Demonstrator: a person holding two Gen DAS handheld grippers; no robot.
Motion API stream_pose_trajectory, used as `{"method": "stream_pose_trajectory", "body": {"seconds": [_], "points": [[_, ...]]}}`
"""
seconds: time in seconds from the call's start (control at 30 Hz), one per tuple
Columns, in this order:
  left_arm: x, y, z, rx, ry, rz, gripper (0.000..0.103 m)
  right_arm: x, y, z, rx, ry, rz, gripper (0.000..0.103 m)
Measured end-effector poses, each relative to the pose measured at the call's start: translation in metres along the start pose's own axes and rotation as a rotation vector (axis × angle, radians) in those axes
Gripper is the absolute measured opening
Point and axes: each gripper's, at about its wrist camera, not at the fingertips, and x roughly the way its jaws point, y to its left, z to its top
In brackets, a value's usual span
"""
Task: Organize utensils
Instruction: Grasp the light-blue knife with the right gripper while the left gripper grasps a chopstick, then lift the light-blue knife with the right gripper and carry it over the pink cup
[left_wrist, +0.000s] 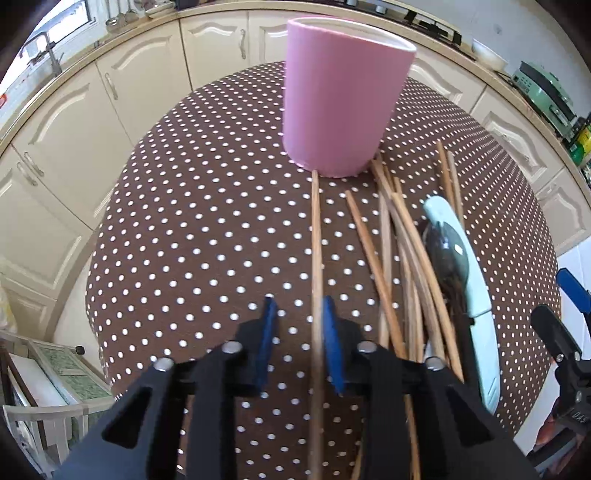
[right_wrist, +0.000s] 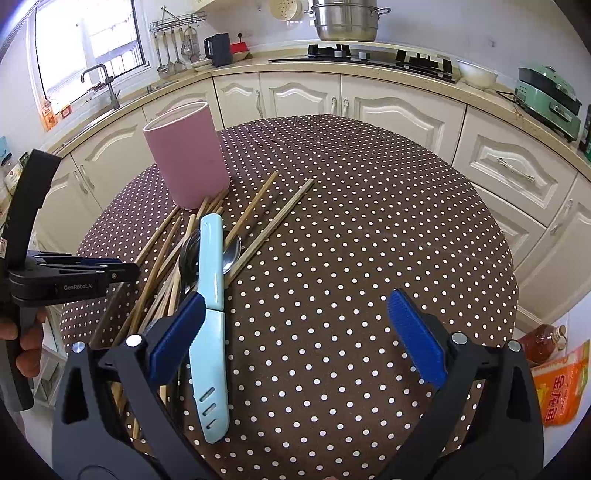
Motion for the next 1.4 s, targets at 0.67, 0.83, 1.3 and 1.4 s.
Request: {"method": "stream_pose_trajectory", "body": {"seconds": [0.67,0.83,1.3,1.4], "points": [[-0.022,0.039,-0.025,-0.116,-0.041,-0.121,0.005,0.003,0.016,0.016,-0.068,0.04,-0.015,0.097],[-0.026,0.052,-0.035,-0.112,-0.02,-0.133,0.005,0.004,0.023,0.022,-0.104,0.066,0.032,0.097],[-0.018,0.055,-0.037,-0.111,0.009,-0.17,0.005,0.027,0.023,0.031,-0.075,0.233,0.147,0.048],[-0.018,0.056,-0.037,-0.117,0.013,-0.173,0.005,0.033,0.029,0.033,-0.079,0.249,0.162,0.048]]}}
